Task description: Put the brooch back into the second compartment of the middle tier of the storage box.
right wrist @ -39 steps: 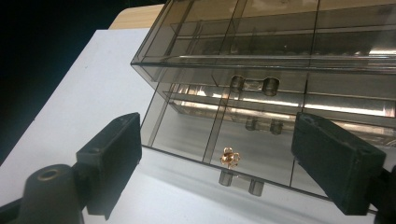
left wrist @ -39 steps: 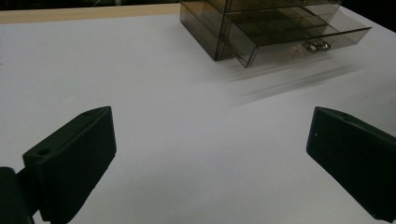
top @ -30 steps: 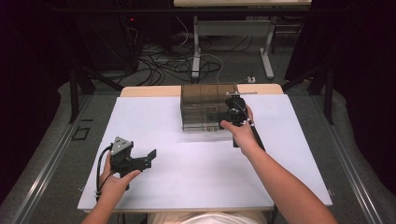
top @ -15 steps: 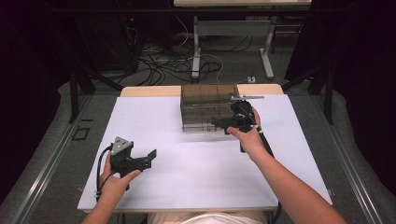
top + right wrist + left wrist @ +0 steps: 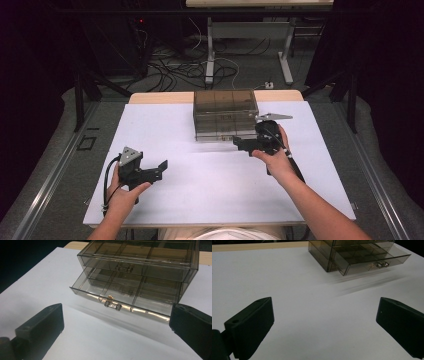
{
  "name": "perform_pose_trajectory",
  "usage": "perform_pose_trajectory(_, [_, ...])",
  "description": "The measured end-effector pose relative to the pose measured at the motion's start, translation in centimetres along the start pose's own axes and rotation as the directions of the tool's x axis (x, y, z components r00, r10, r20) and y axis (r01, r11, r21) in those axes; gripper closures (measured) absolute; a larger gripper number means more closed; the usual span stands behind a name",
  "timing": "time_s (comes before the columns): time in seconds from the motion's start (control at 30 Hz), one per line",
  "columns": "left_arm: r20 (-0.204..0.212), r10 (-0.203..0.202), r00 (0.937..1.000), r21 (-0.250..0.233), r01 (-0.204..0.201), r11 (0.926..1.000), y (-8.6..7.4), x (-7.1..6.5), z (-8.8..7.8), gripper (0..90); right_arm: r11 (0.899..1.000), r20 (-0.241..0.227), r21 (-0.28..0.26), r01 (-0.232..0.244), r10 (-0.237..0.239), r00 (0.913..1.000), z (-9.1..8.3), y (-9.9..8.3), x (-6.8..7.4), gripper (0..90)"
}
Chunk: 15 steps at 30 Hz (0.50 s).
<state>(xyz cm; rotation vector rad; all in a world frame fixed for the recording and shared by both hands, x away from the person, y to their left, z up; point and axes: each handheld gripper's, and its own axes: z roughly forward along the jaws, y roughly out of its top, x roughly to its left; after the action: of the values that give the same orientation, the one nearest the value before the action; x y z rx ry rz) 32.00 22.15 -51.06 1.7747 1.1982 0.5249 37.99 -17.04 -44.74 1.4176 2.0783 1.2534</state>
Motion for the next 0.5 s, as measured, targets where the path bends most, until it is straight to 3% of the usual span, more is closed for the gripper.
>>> perform_pose_trajectory(0.2, [-0.001,-0.001,1.0000,0.000,0.001,1.0000,0.0,0.0,0.0,1.5,0.999,-0.010,-0.018,-0.029,0.029,0.9995,-1.3,-1.2,-0.8,0.0])
perform_pose_trajectory(0.5, [-0.005,-0.001,1.0000,-0.007,0.001,1.0000,0.0,0.0,0.0,1.5,0.999,0.003,-0.036,-0.029,0.029,0.9996,-3.2,-2.8,-2.0,0.0])
